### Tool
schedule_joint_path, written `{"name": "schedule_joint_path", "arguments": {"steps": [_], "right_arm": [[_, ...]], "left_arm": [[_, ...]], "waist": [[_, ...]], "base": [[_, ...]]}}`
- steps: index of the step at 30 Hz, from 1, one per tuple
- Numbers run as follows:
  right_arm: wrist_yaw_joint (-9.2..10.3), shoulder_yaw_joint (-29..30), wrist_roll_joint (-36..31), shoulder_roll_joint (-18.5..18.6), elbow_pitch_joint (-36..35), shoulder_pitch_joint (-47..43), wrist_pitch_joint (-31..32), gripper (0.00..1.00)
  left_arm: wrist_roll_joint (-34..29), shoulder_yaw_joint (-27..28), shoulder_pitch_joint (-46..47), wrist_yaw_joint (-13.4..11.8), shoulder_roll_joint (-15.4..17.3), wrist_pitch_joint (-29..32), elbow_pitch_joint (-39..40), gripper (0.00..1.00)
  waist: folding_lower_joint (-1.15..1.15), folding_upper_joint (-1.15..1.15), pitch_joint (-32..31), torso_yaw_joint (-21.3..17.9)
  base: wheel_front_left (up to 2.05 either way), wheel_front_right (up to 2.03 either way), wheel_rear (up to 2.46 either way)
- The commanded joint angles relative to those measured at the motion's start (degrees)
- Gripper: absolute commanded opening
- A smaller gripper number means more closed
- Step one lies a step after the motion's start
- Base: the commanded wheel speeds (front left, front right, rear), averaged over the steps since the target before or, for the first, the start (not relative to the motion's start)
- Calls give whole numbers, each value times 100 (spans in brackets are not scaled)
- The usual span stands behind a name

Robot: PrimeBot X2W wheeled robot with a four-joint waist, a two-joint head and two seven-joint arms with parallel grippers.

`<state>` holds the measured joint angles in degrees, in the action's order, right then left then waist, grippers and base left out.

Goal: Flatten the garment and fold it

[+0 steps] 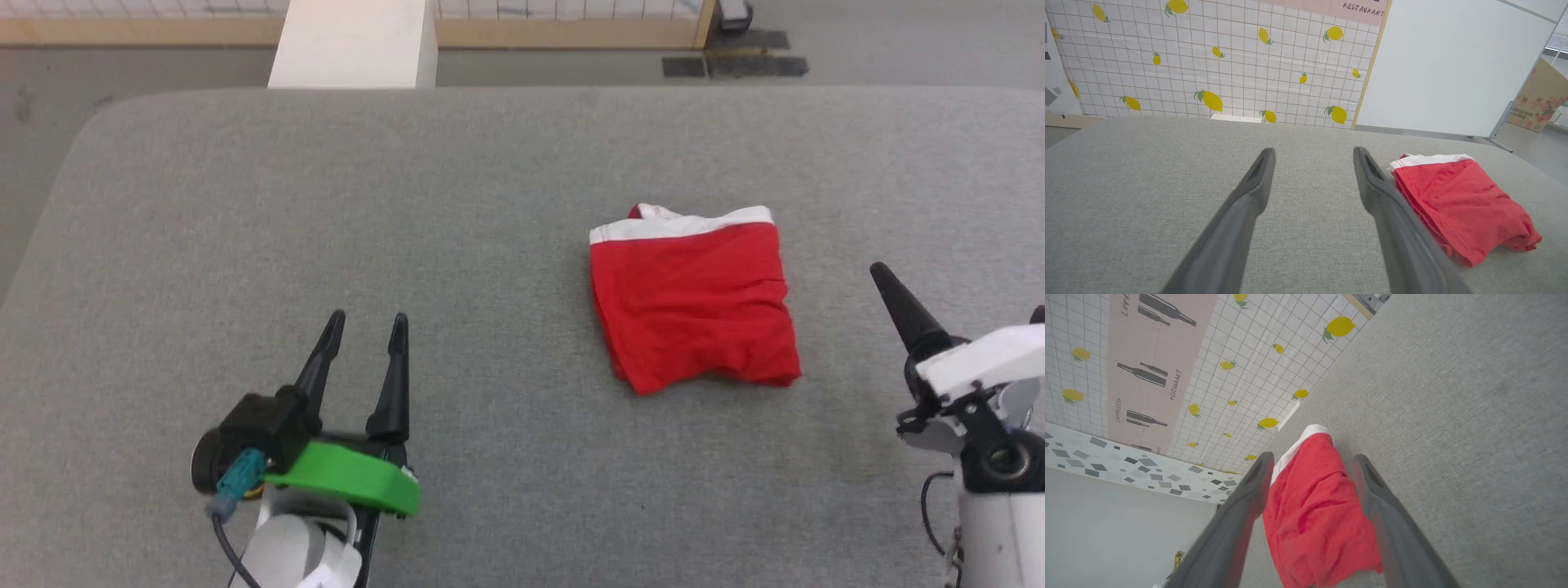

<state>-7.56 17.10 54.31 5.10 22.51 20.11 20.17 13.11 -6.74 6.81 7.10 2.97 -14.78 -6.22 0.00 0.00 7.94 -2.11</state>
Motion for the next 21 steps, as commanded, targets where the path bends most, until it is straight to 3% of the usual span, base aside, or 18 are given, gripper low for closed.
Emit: {"name": "schedule_joint_path", "arguments": {"steps": [1, 8, 16, 17, 18, 19, 20, 21], "right_arm": [[8, 149, 105, 13, 308, 229, 304, 100], [8, 485, -185, 166, 1632, 1182, 1883, 100], [8, 486, -845, 128, 2023, 1640, 2664, 100], [8, 465, -895, 107, 2025, 1665, 2755, 82], [8, 425, -979, 90, 2001, 1683, 2841, 43], [8, 363, -1079, 83, 1943, 1685, 2909, 13], [8, 303, -1168, 88, 1877, 1675, 2949, 0], [8, 194, -1291, 107, 1773, 1654, 3008, 0]], "left_arm": [[-22, -49, 172, 38, -5, -22, 42, 100], [-30, -187, 475, 38, -6, -22, 143, 100], [-30, -220, 602, 38, -8, -22, 200, 100], [-26, -218, 603, 38, -8, -22, 207, 100], [-21, -220, 604, 38, -8, -22, 213, 100], [-16, -218, 602, 38, -8, -22, 216, 100], [-11, -212, 598, 38, -8, -22, 222, 100], [-9, -193, 588, 38, -8, -22, 230, 100]], "waist": [[0, 0, 274, 226], [0, 0, 653, 570], [0, 0, 817, 816], [0, 0, 822, 829], [0, 0, 825, 844], [0, 0, 824, 853], [0, 0, 824, 854], [0, 0, 821, 841]], "base": [[0, 0, 0], [0, 0, 0], [0, 0, 0], [0, 0, 0], [0, 0, 0], [0, 0, 0], [0, 0, 0], [0, 0, 0]]}}
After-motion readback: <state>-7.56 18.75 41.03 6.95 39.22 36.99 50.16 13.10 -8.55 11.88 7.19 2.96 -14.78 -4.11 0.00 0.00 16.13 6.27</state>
